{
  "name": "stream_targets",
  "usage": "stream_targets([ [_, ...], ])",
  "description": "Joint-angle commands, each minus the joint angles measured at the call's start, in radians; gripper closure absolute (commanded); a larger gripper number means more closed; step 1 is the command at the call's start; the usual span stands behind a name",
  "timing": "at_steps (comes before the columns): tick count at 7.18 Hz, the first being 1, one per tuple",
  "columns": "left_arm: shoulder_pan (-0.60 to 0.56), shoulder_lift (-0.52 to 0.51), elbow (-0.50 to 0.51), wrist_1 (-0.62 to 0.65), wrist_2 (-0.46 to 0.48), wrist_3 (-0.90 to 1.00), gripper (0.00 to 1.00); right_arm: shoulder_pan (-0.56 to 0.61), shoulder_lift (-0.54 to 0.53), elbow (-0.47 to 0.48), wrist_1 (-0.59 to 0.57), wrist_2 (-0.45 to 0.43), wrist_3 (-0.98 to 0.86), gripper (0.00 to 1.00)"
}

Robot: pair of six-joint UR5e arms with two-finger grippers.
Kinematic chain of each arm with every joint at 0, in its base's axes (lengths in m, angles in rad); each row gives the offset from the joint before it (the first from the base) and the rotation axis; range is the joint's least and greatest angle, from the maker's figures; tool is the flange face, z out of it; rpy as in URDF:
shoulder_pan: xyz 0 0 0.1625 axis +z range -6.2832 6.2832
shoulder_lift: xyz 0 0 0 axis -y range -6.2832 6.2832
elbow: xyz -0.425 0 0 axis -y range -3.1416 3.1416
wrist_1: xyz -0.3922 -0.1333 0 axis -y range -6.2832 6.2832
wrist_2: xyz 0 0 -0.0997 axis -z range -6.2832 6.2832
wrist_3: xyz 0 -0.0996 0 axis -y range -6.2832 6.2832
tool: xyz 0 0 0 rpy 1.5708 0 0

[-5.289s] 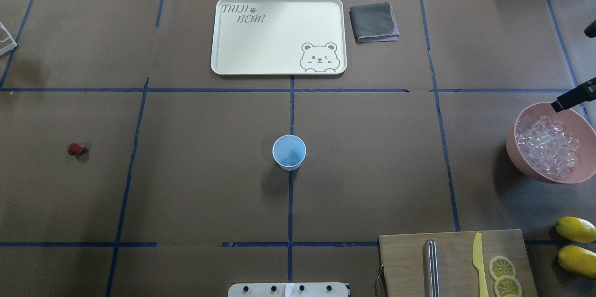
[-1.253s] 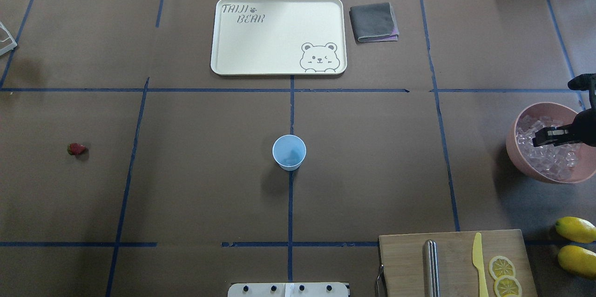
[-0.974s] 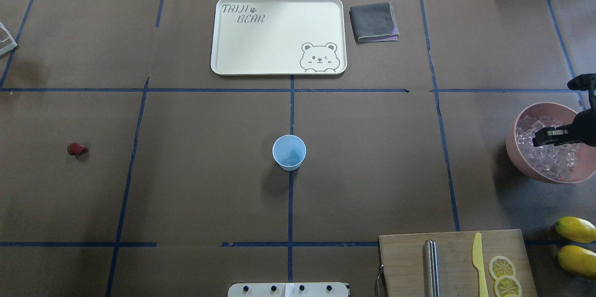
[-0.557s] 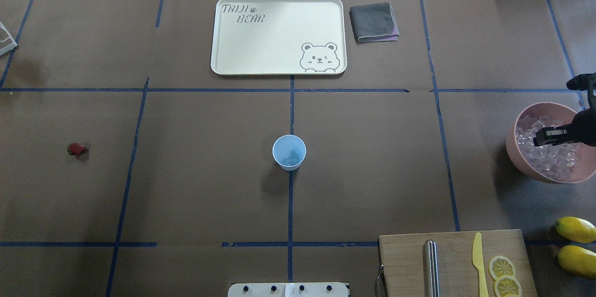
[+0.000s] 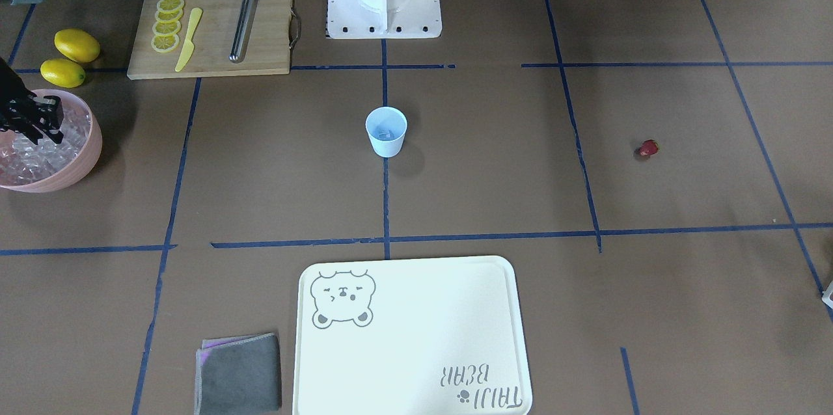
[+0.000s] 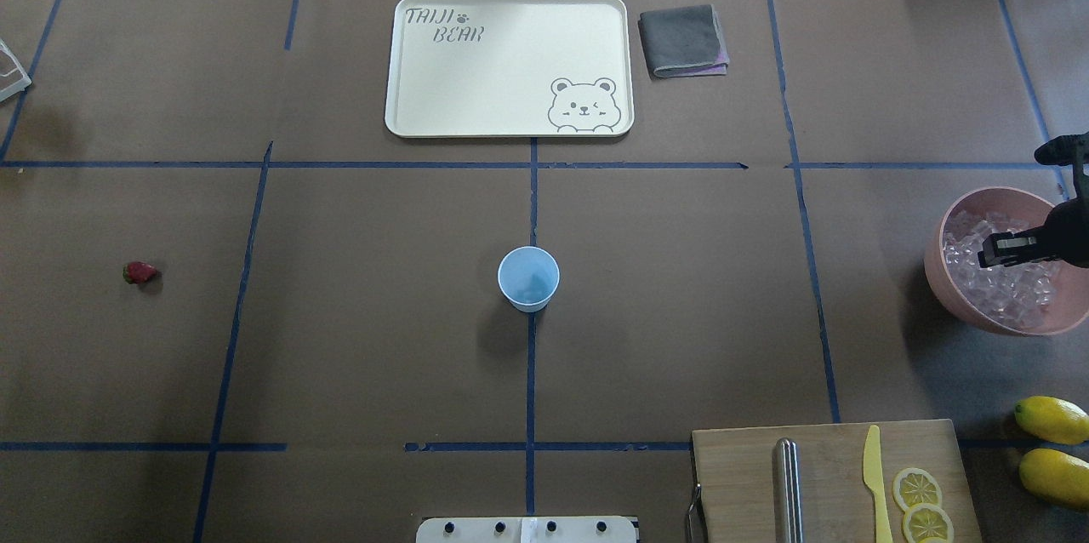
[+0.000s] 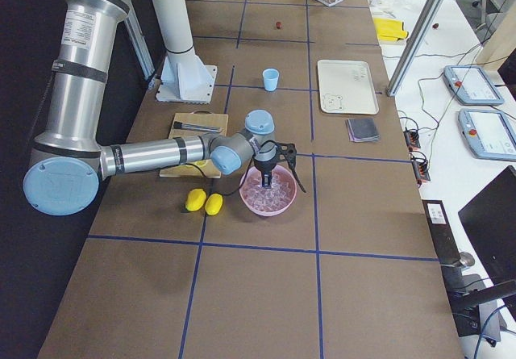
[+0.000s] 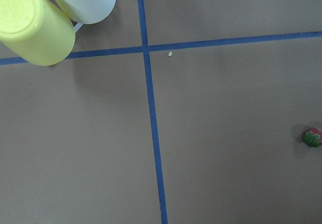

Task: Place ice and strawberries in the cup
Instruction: 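Lower the right gripper into the bowl and grasp another ice cube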

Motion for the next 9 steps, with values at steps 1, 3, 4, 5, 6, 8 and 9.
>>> stream_targets([
  [1, 0.0, 0.0, 0.0, 0.0, 0.0, 0.0, 0.0, 0.002, 0.0, 0.004, 0.003, 0.0, 0.0, 0.88],
  [3, 0.0, -0.002, 0.0, 0.0, 0.0, 0.0, 0.0, 0.008, -0.004, 0.057, -0.008, 0.015, -0.002, 0.97],
  [4, 0.0, 0.0, 0.0, 0.0, 0.0, 0.0, 0.0, 0.018, -0.002, 0.1, -0.043, 0.017, -0.003, 0.97],
  [5, 0.0, 0.0, 0.002, 0.0, 0.0, 0.0, 0.0, 0.023, 0.006, 0.171, -0.128, 0.017, -0.003, 0.97],
  [6, 0.0, 0.0, 0.005, 0.0, 0.0, 0.0, 0.0, 0.021, 0.054, 0.232, -0.24, 0.017, -0.002, 0.97],
  [8, 0.0, 0.0, 0.005, 0.0, 0.0, 0.0, 0.0, -0.035, 0.27, 0.234, -0.422, 0.014, 0.004, 0.97],
  [9, 0.0, -0.002, 0.002, 0.0, 0.0, -0.002, 0.0, -0.078, 0.397, 0.233, -0.534, 0.003, 0.012, 0.97],
])
